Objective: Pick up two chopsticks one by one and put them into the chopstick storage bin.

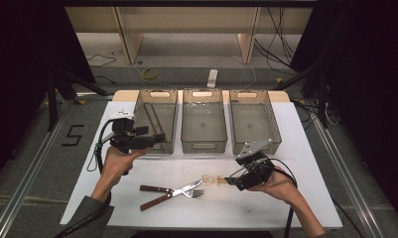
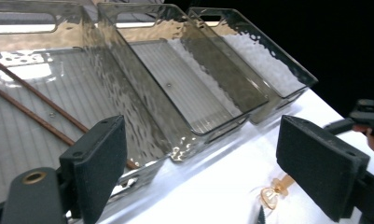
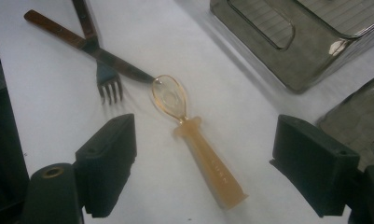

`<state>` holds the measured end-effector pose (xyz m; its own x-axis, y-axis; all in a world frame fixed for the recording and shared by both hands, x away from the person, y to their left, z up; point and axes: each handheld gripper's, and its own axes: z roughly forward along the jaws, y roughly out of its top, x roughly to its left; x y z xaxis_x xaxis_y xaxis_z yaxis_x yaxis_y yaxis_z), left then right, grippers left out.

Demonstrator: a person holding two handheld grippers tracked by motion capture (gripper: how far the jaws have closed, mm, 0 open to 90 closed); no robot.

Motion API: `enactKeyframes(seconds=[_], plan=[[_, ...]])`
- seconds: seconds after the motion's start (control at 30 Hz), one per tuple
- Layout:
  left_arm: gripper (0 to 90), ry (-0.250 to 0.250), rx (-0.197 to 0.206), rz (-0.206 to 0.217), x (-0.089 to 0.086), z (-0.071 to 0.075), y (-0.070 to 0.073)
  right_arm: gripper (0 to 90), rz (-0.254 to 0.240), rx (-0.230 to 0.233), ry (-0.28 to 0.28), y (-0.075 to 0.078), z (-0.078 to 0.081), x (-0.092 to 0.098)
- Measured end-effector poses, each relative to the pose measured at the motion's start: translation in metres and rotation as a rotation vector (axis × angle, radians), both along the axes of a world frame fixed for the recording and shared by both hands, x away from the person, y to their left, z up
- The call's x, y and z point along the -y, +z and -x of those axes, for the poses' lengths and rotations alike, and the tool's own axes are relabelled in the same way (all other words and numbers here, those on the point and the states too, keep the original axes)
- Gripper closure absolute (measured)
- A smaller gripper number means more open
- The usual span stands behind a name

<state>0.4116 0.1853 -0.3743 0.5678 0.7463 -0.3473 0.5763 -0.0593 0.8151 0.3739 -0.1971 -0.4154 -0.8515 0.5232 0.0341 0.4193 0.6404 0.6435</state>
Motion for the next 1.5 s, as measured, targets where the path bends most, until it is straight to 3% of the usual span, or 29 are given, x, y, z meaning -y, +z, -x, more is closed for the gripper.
enactKeyframes(seconds=[0.4,0.87,0.93,1.0,1.33,1.43,1.5], plan=[[15.8,-0.071,0.089,0.028,0.011,0.024,-0.012,25.8,0.131,-0.036,0.029,-0.011,-0.013,-0.011],[15.5,-0.125,0.101,0.007,0.022,0.041,-0.021,30.9,0.187,-0.087,0.045,-0.023,-0.024,-0.018],[15.5,-0.132,0.106,-0.01,0.024,0.044,-0.023,31.3,0.194,-0.094,0.049,-0.025,-0.025,-0.02],[15.5,-0.149,0.106,-0.054,0.028,0.047,-0.026,32.1,0.208,-0.096,0.054,-0.026,-0.025,-0.021],[15.5,-0.171,0.102,-0.065,0.031,0.057,-0.031,36.1,0.267,-0.117,0.084,-0.033,-0.025,-0.024],[15.5,-0.172,0.109,-0.099,0.031,0.06,-0.034,37.4,0.277,-0.116,0.087,-0.033,-0.026,-0.024],[15.5,-0.173,0.109,-0.1,0.032,0.062,-0.035,38.4,0.281,-0.119,0.088,-0.034,-0.026,-0.024]])
